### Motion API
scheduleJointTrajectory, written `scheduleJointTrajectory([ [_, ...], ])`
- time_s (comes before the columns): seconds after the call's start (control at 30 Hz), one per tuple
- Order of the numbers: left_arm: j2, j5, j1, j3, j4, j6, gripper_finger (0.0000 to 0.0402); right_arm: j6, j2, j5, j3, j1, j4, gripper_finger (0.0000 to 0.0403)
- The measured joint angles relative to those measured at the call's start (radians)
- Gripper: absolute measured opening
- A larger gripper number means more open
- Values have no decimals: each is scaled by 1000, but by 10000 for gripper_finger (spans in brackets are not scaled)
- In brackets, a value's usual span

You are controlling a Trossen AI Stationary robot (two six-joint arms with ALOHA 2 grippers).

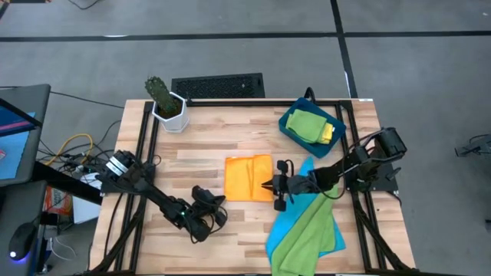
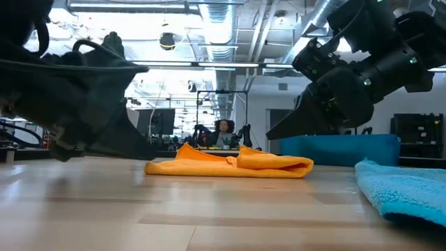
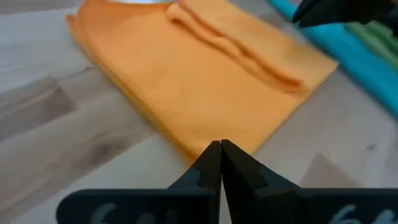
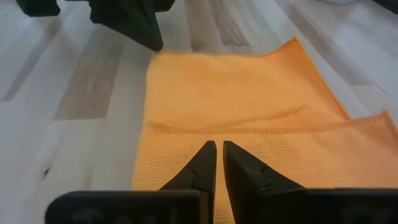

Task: Fold microfiber towels
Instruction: Fold the orange microfiber cloth

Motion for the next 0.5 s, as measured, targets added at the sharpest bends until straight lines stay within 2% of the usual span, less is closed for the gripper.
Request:
scheduleJointTrajectory([
  [0.27,76,-5,16,7,14,-19,25,3,0,5,0,22,0,54],
  [0.5,82,42,18,9,-10,-32,38,26,0,4,0,29,-21,58],
])
